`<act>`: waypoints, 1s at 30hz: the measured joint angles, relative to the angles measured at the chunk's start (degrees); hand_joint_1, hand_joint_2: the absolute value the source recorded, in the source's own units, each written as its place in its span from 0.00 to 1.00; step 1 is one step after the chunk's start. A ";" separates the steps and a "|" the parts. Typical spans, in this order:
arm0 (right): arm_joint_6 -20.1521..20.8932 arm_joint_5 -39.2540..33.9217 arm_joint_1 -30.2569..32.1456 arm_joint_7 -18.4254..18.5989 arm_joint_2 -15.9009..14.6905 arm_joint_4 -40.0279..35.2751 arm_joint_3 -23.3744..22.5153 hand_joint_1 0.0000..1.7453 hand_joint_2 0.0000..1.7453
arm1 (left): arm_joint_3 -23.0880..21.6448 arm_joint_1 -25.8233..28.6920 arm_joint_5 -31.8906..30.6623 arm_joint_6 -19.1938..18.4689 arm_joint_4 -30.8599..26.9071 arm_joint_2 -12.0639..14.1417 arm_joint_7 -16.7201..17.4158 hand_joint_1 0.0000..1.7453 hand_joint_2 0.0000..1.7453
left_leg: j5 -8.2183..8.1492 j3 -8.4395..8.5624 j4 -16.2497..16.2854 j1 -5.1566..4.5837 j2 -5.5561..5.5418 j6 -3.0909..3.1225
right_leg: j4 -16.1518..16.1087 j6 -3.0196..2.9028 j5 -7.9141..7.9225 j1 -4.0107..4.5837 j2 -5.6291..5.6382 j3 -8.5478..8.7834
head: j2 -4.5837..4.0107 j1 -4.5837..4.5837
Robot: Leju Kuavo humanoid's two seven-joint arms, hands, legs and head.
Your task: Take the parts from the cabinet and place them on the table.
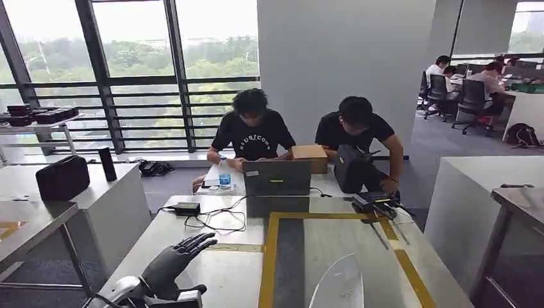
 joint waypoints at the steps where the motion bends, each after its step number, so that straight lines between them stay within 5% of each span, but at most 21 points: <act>1: 0.00 0.00 -0.02 0.00 0.00 0.00 0.00 0.00 0.00 | -0.04 -0.04 0.00 0.06 -0.26 0.00 -0.02 0.00 1.00 | 2.11 3.77 -6.07 0.02 0.01 0.07 | 0.23 0.23 0.16 -0.12 0.00 -0.24 | 0.00 0.00; 2: 0.00 -0.02 -0.03 0.00 -0.02 -0.02 0.00 0.00 0.00 | -0.07 -0.03 0.00 0.11 -0.42 0.00 -0.04 0.00 1.00 | 0.97 5.65 -9.75 -0.07 -0.04 0.35 | 0.30 0.55 0.36 -0.16 -0.03 -0.46 | 0.00 -0.02; 7: 0.00 -0.02 0.03 0.02 0.00 -0.02 0.00 0.00 0.00 | -0.24 -0.03 0.24 0.44 -0.55 0.09 -0.26 0.00 1.00 | 3.13 4.79 -10.13 -0.48 -0.22 2.93 | -0.24 2.66 1.86 -0.16 0.06 -0.93 | 0.00 0.02; 9: 0.00 0.00 -0.01 0.00 0.00 -0.02 -0.02 0.00 0.00 | -0.24 -0.10 0.28 0.44 -0.72 -0.02 -0.33 0.00 1.00 | 3.94 4.17 -10.21 -0.38 0.05 3.90 | 3.24 2.88 -2.32 -0.20 0.07 -2.24 | 0.00 0.13; 11: -0.02 -0.02 0.00 0.00 -0.02 -0.02 -0.02 0.00 0.00 | -0.24 -0.08 0.31 0.44 -0.72 0.00 -0.33 0.00 1.00 | 4.87 2.79 -10.07 -0.53 0.06 4.24 | 12.78 3.16 -8.22 -0.17 0.08 -5.59 | 0.00 0.15; 12: -0.02 0.00 0.02 0.00 -0.02 -0.02 -0.04 0.00 0.00 | -0.24 -0.04 0.31 0.44 -0.72 0.00 -0.33 0.00 1.00 | 5.35 2.04 -9.98 -0.62 0.06 4.28 | 16.81 3.18 -9.89 -0.10 0.09 -6.76 | 0.00 0.20; 14: 0.00 0.00 0.00 0.00 0.02 -0.02 -0.04 0.00 0.00 | -0.28 0.12 0.31 0.44 -0.72 0.00 -0.33 0.00 1.00 | 6.24 0.80 -9.84 -0.79 0.00 4.21 | 16.90 2.88 -8.68 0.06 0.09 -5.29 | 0.00 0.22; 16: -0.02 0.00 -0.04 0.00 0.00 -0.02 -0.07 0.00 0.00 | -0.28 0.10 0.31 0.46 -0.74 0.00 -0.33 0.00 1.00 | 6.94 -0.09 -9.69 -0.89 -0.03 3.96 | 7.34 2.22 -4.85 0.37 0.09 1.48 | 0.00 0.24; 17: -0.02 0.00 -0.09 -0.02 -0.02 -0.02 -0.07 0.00 0.00 | -0.28 0.10 0.31 0.46 -0.90 0.02 -0.33 0.00 1.00 | 7.25 -0.33 -9.61 -0.89 0.00 3.77 | 1.90 1.77 -4.57 0.55 0.10 5.04 | 0.00 0.24; 18: -0.02 0.00 -0.24 -0.04 -0.09 -0.02 -0.07 0.00 0.00 | -0.28 0.08 0.31 0.52 -1.11 0.11 -0.31 0.00 1.00 | 7.62 -0.71 -9.63 -1.08 -0.01 3.30 | -0.32 1.41 -5.82 0.94 0.08 6.15 | 0.02 0.22; 21: -0.04 0.15 -0.14 -0.17 -0.07 -0.02 -0.07 0.00 0.00 | -0.31 0.17 0.31 0.70 -1.53 0.20 -0.15 0.00 1.00 | 8.74 -0.55 -10.12 -0.78 0.04 2.33 | -0.24 0.68 -4.68 1.35 0.20 5.45 | 0.00 0.20; 23: -0.11 0.22 -0.22 -0.22 0.02 -0.02 -0.07 0.00 0.00 | -0.33 0.40 0.31 0.90 -1.92 0.46 0.11 0.00 1.00 | 8.45 -1.17 -9.85 -0.79 -0.14 1.64 | -1.15 -0.21 -3.22 0.64 -0.21 5.00 | 0.00 0.26; 24: -0.15 0.33 -0.26 -0.24 0.02 -0.02 -0.07 0.00 0.00 | -0.33 0.40 0.28 0.94 -2.01 0.72 0.20 0.00 1.00 | 5.24 -2.19 -7.64 -0.83 -0.18 1.34 | -1.21 -0.85 -2.58 0.60 -0.14 4.32 | 0.00 -0.02; 27: -0.15 0.42 -0.14 -0.24 0.09 -0.02 -0.07 0.00 0.00 | -0.33 0.84 0.28 0.96 -2.12 0.83 0.33 0.00 1.00 | -2.47 -5.48 4.65 -0.46 -0.14 0.48 | -1.09 -0.93 -1.08 0.62 -0.23 2.30 | 0.00 -0.09; 28: -0.15 0.57 -0.16 -0.24 0.09 -0.02 -0.07 0.00 0.00 | -0.33 1.15 0.28 0.96 -2.19 0.87 0.39 0.00 1.00 | -2.82 -5.63 7.07 -0.43 -0.14 0.33 | -1.00 -0.87 -0.54 0.61 -0.25 1.58 | 0.00 -0.09; 30: -0.09 0.70 -0.16 -0.26 0.09 -0.02 -0.07 0.00 0.00 | -0.33 1.56 0.26 0.96 -2.45 0.96 0.55 0.00 1.00 | 0.55 -2.24 4.35 -0.20 -0.12 0.25 | -0.76 -0.63 0.52 0.60 -0.26 0.01 | 0.00 -0.11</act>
